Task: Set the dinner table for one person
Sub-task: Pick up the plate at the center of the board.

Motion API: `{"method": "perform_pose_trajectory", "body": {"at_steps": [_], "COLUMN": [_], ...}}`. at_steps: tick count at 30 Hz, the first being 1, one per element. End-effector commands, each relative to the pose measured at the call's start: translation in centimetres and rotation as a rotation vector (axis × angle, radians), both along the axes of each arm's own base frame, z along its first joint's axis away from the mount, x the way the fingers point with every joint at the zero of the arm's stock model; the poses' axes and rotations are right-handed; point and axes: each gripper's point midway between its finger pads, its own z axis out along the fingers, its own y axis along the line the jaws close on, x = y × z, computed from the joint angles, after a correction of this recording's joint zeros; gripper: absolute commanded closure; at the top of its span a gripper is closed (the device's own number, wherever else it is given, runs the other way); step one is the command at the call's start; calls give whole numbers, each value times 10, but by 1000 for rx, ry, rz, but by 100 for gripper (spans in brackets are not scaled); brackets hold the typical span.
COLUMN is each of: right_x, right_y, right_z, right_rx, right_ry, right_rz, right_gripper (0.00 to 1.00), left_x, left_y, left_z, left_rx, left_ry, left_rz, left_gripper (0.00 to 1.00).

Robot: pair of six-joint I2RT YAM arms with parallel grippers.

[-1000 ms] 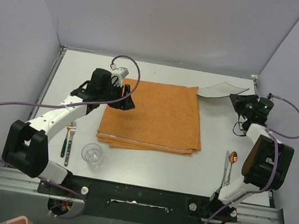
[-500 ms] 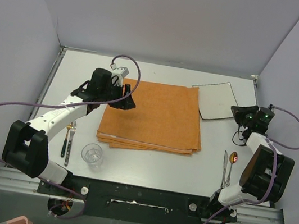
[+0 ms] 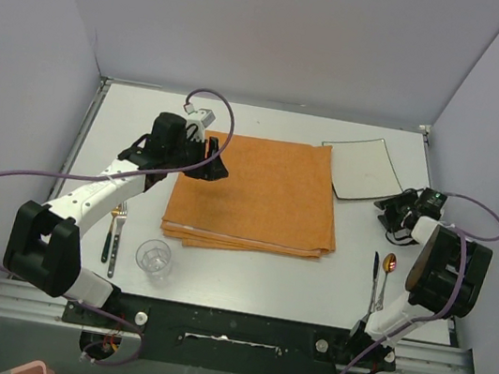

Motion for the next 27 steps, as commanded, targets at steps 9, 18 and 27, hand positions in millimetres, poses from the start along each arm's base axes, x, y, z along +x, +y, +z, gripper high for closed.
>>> {"method": "perform_pose_trajectory", "body": {"at_steps": [9,18,27], "right_x": [32,46,58], "right_y": [-41,-51,-57], "right_z": [-1,-15,-29], "right_rx": [-105,-99,-83], "right_ry": [-1,6,8], "right_rz": [-99,-146,-182], "right_gripper": [57,57,57], "left_x": [-1,-2,0], "left_y": [1,6,9], "left_z": [30,21,17], "left_rx": [-19,8,31], "left_ry": [-102,-97,-95], "left_rz": [-10,-7,-7], "left_gripper": [47,47,47]}}
